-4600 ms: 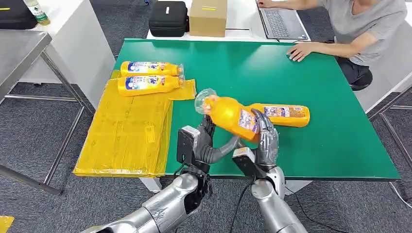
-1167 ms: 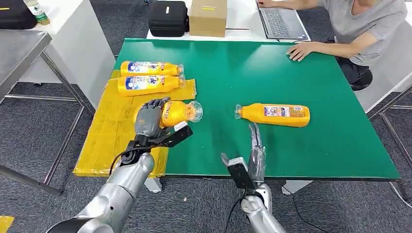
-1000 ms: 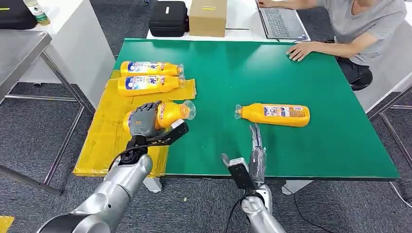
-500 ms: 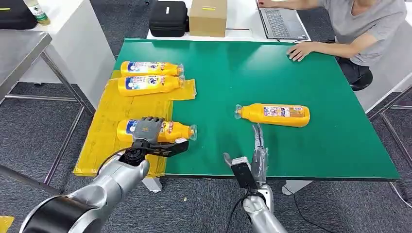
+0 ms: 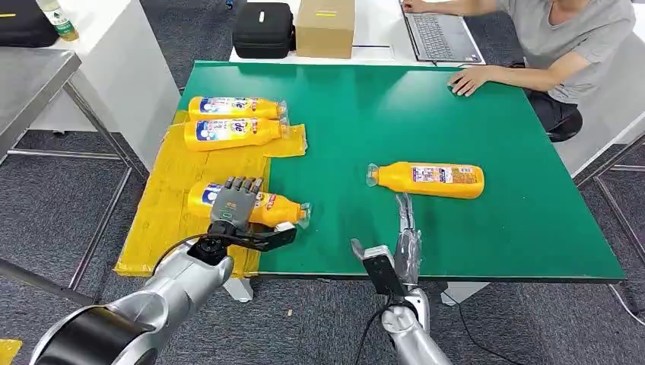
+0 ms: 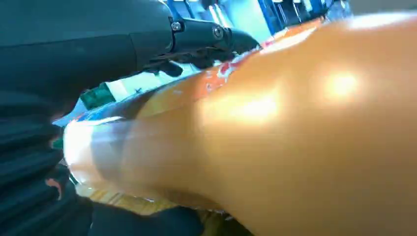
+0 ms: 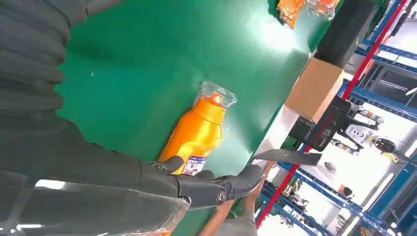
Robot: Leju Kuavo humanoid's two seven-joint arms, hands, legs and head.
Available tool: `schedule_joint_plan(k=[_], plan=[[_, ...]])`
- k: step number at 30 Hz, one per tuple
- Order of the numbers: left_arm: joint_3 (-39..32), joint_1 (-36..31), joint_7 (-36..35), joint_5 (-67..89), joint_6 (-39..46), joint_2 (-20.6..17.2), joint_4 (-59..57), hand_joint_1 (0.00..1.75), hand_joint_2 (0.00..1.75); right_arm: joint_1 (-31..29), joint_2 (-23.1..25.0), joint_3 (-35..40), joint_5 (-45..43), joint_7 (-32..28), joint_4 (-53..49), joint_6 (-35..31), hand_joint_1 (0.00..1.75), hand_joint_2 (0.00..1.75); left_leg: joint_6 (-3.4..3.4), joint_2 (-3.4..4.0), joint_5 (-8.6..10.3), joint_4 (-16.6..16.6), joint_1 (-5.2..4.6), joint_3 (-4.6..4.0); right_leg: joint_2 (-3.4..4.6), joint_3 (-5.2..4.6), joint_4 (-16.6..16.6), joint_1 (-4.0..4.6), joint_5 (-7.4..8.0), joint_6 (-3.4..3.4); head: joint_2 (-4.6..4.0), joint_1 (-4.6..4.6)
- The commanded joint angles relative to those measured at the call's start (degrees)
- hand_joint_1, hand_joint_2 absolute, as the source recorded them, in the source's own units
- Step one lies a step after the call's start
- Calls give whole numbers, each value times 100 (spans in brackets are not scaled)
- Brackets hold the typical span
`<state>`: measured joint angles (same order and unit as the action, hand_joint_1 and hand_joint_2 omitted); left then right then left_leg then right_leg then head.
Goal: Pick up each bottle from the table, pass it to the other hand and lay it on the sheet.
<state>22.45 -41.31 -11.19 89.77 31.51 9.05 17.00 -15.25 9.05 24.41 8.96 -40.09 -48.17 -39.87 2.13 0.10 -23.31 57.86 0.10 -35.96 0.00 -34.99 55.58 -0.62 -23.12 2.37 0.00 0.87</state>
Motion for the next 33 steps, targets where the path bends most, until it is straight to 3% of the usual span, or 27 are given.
schedule_joint_plan(k=[1, 6, 9, 12, 22, 33], plan=[[447, 41, -37, 23, 520, -130, -302, 0, 175, -107, -69, 68, 57, 9, 161, -13, 0, 175, -11, 10, -17, -6, 0, 41, 10, 36, -4, 0, -15, -9, 0, 0], [439, 34, -61, 23, 584, -126, -303, 0, 175, -116, -71, 75, 53, 9, 176, -13, 0, 175, -6, 6, -7, -5, -1, 21, 6, 18, -4, -1, -6, -5, 0, 0], [396, -49, -35, -15, 210, -23, -369, 0, 175, -150, -76, 58, 83, 9, 190, -13, 0, 175, -9, 5, -11, -3, 0, 27, 5, 25, -2, 0, -10, -7, 0, 0], [267, -125, 465, -213, -449, 135, -327, 0, 175, -154, -103, 43, 72, 9, 183, -13, 0, 175, -10, -1, -13, -1, 1, 29, -1, 29, -1, 1, -14, -8, 0, 0], [475, -31, 1251, -137, -1307, 443, 342, 0, 175, -173, -141, -165, 156, 9, 197, -13, 0, 175, -6, -10, -8, -4, -2, 31, -9, 34, -4, -2, -11, -6, 0, 0], [641, 311, 1319, 16, -1062, 321, 1142, 0, 175, -27, -175, -252, 249, 9, 32, -13, 0, 175, -8, -7, -10, -1, -1, 29, -5, 29, -1, 0, -13, -8, 0, 0]])
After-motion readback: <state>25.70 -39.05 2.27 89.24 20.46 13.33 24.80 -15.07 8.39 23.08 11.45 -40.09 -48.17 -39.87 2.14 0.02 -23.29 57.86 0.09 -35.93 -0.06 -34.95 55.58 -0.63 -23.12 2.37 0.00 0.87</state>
